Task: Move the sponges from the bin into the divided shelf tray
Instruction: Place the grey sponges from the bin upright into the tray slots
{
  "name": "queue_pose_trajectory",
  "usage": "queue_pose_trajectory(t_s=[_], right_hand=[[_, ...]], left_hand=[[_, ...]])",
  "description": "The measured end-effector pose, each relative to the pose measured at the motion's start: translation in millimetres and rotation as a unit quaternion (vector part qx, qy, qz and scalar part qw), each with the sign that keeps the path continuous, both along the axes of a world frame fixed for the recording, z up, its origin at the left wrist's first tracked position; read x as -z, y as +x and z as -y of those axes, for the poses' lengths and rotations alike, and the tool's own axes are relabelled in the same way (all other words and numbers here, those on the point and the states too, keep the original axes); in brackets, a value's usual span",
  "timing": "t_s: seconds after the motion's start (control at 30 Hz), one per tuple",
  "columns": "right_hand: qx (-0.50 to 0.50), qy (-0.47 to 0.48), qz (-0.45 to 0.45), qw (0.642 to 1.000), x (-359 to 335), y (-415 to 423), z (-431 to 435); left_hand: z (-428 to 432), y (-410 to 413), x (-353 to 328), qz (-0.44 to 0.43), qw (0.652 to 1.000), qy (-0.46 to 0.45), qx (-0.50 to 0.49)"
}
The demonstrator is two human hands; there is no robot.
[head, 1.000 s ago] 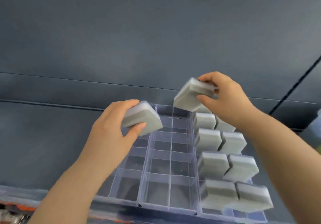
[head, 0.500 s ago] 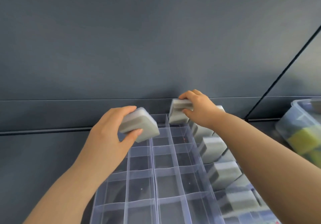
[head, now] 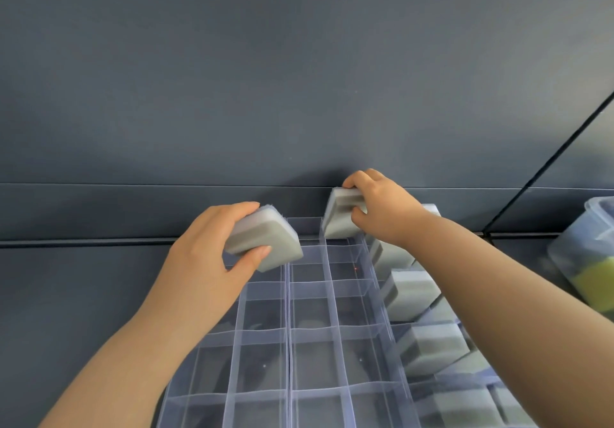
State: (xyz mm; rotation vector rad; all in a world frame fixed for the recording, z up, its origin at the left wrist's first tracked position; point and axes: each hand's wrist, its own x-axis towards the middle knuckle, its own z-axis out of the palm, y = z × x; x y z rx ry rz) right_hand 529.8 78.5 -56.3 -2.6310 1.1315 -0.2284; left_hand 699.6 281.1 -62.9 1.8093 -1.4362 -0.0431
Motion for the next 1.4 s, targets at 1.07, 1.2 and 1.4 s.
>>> queue_pose_trajectory(t_s=[1.07,1.2,1.4], right_hand=[[-0.044,-0.132,-0.171,0.975,28,14,13],[-0.055,-0.12,-0.148,0.98,25,4,8],[-0.047,-0.063,-0.144,0.986,24,-5,3]], left_hand=[[105,-2,18,0.187,0.978,-0.001,0.088],[115,-5,30,0.181,0.979,0.001,0.089],[124,-4,44,0.15,0.986,-0.02,0.066]])
